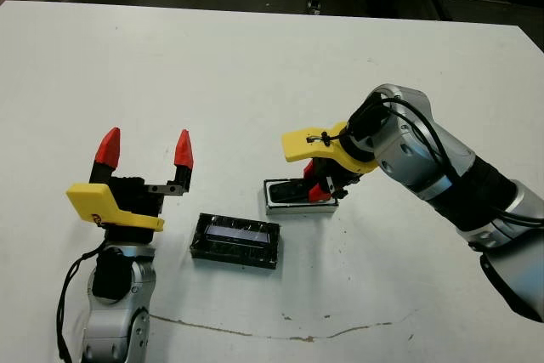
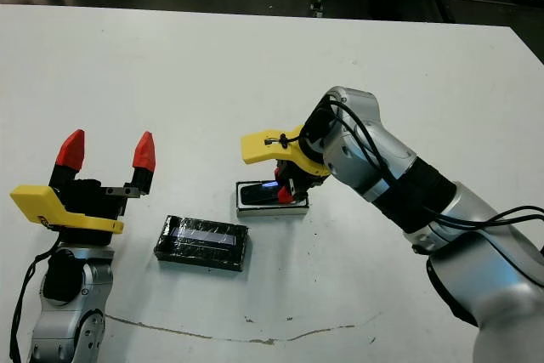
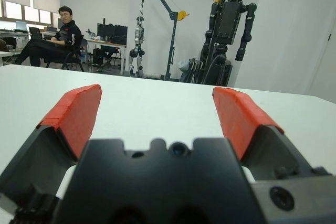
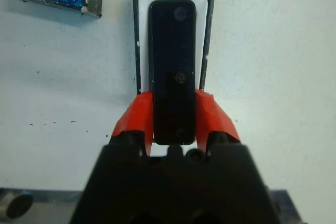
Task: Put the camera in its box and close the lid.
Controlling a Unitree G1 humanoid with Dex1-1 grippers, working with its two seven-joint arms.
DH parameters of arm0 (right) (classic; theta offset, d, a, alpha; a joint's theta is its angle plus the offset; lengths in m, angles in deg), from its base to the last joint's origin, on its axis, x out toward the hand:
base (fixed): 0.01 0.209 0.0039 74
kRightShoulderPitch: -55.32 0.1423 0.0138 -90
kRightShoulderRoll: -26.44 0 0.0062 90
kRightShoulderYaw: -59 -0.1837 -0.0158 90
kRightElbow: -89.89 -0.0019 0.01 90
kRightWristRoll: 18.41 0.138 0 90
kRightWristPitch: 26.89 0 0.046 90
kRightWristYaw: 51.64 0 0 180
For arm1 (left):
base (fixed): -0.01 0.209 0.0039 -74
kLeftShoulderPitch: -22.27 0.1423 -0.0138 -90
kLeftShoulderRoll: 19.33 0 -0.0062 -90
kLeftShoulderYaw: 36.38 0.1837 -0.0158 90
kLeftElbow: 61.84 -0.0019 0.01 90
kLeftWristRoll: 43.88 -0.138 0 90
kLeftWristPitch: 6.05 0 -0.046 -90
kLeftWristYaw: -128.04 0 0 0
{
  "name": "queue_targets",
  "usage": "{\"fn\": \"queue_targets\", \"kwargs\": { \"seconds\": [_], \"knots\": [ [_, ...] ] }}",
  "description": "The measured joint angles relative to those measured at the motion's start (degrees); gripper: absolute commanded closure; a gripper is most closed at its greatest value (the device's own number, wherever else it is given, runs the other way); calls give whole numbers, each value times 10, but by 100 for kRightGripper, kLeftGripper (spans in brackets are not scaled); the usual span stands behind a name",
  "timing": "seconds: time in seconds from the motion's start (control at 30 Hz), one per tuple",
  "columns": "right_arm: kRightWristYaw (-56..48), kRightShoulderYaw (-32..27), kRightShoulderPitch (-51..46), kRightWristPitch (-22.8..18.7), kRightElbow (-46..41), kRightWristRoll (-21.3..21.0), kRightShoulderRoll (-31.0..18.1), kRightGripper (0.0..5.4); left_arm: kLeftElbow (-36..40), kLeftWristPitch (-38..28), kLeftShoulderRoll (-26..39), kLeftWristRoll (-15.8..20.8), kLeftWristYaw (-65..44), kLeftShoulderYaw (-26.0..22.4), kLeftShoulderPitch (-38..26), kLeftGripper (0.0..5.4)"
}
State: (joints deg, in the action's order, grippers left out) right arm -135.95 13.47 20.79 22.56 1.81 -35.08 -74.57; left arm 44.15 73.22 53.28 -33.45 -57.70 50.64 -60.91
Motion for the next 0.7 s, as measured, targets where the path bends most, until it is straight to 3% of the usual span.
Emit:
{"fn": "queue_targets", "kwargs": {
  "seconds": [0.43,0.5,0.6,0.7],
  "knots": [
    [0,4,1,12,1,0,5,372,-1,-2,-2,-10,3,0,0,0],
    [0,4,2,17,3,1,5,336,-1,-2,-2,-5,3,0,0,0],
    [-1,4,5,56,9,8,14,303,-1,-2,-2,-3,3,0,0,0],
    [3,0,6,134,11,18,21,268,-1,-2,-2,-3,3,0,0,0]
  ]
}}
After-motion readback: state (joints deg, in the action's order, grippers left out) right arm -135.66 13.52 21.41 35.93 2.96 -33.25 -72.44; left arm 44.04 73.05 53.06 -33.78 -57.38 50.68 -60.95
